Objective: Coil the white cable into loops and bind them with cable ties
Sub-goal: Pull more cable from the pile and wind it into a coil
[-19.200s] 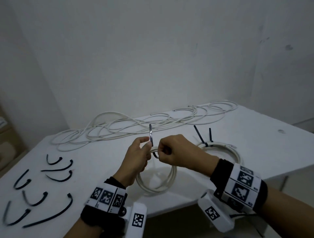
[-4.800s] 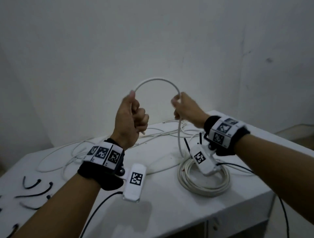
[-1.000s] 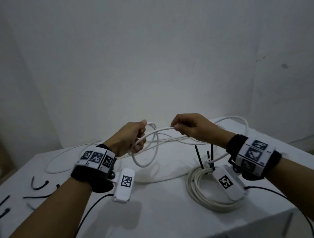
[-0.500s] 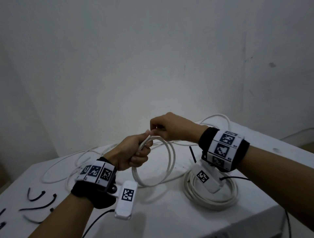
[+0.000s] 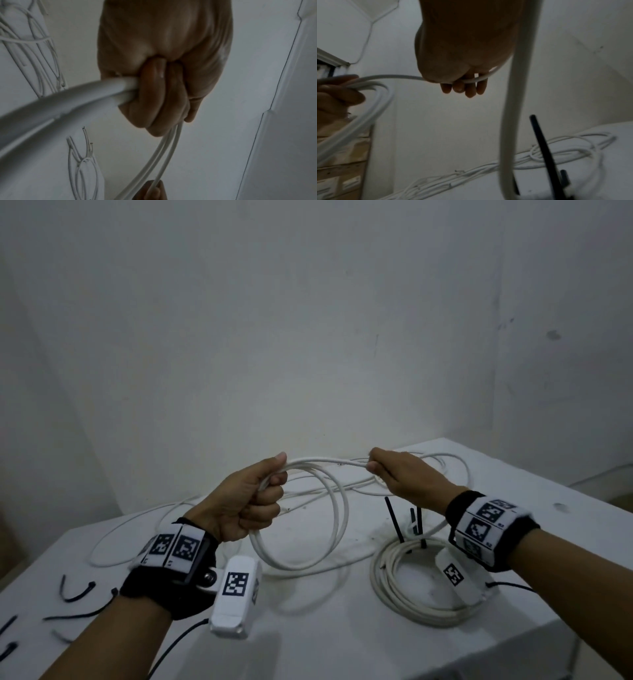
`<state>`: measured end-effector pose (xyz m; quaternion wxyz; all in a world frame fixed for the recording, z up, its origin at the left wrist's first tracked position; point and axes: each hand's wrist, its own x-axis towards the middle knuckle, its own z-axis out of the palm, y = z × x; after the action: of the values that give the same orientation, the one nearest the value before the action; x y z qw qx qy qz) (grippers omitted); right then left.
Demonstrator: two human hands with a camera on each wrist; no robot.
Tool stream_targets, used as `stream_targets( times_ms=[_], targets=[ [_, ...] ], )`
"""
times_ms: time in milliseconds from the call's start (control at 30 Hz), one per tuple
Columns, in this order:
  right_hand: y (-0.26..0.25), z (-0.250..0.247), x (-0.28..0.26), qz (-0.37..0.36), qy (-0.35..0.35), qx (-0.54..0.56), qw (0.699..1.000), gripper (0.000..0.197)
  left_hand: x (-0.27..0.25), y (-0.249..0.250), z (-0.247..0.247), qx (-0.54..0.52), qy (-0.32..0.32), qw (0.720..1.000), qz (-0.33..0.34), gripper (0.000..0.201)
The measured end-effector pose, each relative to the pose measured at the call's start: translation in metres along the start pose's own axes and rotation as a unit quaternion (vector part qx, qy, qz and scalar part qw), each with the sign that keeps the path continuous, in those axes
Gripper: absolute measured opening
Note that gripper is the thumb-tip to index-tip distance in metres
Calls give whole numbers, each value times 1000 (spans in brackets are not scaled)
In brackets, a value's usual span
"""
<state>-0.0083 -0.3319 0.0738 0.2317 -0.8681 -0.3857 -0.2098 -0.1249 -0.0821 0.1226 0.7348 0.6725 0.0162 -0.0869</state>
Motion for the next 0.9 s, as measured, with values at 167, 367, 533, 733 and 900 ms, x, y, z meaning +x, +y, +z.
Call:
stream_targets(
  times_ms=[167, 367, 533, 733, 900],
  targets=[
    [3, -8, 12, 19, 80, -123, 989, 32, 2, -8, 0, 41, -13, 999, -30, 40],
    [6, -6, 19, 62, 96, -170, 979, 37, 4, -11, -3, 43, -38, 997, -55, 43],
    [8, -1, 18, 113, 86, -174, 975, 39, 5, -14, -3, 40, -49, 996, -62, 44],
    [6, 18, 6, 121, 11, -94, 988, 39, 9, -9, -8, -72, -56, 996, -14, 43],
    [22, 33, -8, 102, -38, -45, 993, 35, 8, 4, -19, -147, -40, 987, 42, 43]
  ],
)
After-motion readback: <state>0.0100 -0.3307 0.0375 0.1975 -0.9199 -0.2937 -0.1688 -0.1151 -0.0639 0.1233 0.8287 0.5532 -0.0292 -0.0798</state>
